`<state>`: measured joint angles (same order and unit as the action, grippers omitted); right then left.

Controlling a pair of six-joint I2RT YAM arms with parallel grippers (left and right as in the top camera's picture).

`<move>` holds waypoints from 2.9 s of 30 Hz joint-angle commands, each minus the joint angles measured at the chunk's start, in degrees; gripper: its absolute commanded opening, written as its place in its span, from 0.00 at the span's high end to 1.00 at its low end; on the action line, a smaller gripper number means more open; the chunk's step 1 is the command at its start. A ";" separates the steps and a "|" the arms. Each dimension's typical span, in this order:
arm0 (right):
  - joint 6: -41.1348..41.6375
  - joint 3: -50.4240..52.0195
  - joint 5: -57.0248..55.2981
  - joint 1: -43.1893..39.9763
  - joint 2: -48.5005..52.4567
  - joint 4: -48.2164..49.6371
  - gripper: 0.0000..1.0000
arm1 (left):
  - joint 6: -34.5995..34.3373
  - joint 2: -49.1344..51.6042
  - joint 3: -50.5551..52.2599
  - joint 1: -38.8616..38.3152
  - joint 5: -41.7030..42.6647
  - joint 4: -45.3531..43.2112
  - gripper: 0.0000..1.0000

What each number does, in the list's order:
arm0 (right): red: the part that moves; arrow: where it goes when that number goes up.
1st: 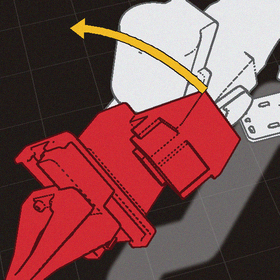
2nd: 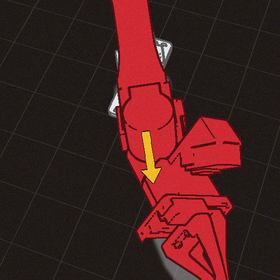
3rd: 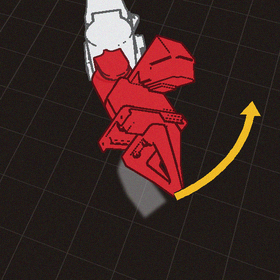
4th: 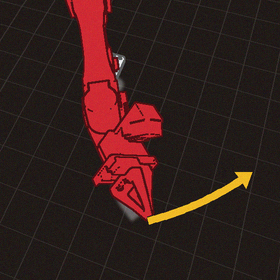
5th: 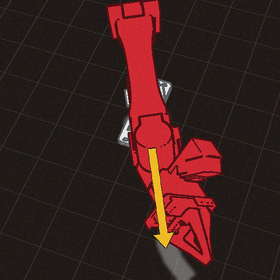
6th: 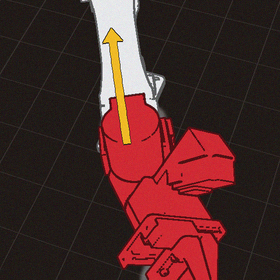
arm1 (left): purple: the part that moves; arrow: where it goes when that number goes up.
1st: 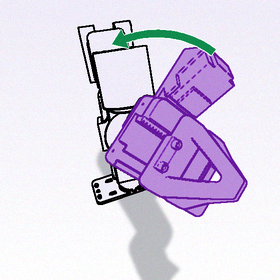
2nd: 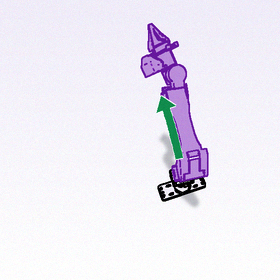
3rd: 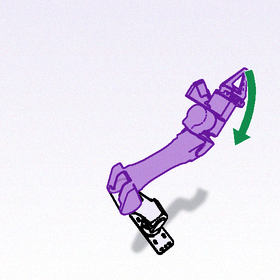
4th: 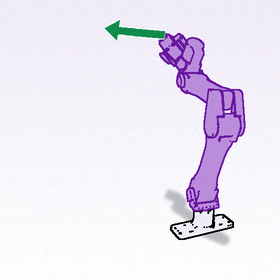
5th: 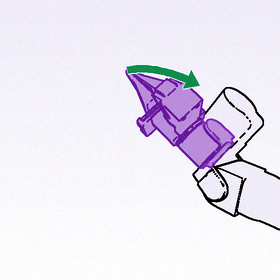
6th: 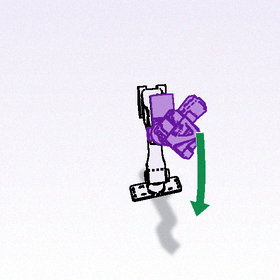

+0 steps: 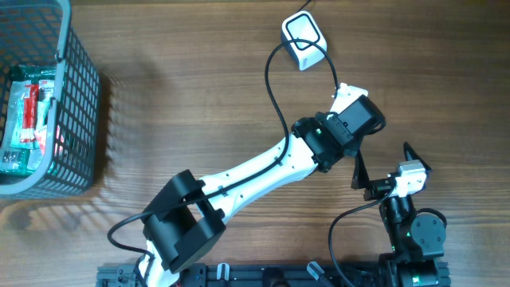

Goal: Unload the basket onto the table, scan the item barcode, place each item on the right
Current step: 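Carry the Vim bottle with the left gripper toward the scanner, then lower the Vim bottle onto the table and open the left gripper, then return the left gripper to the basket and grasp the Kleenex tissue pack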

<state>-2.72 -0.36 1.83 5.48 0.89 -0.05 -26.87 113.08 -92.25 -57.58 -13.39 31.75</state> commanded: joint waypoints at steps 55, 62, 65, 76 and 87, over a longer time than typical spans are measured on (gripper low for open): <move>-0.24 0.07 1.68 0.28 -0.46 0.11 0.00 | 8.66 5.88 -0.61 1.95 -2.73 0.85 0.47; -0.24 0.07 1.68 0.28 -0.46 0.11 0.00 | 8.66 4.79 -1.16 1.95 -2.32 -0.22 0.20; -0.24 0.07 1.68 0.28 -0.46 0.11 0.00 | 8.72 1.53 -2.43 2.10 -2.34 -0.20 0.18; -0.24 0.07 1.68 0.28 -0.46 0.13 0.00 | 10.23 -16.68 -4.70 13.18 -2.82 0.46 0.19; -0.24 0.07 1.68 0.28 -0.46 0.11 0.00 | 14.75 -34.56 -4.70 43.71 -6.86 3.72 0.20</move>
<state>-3.31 -0.34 4.43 5.80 1.17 -0.19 -13.98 84.60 -96.07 -22.37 -18.17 35.11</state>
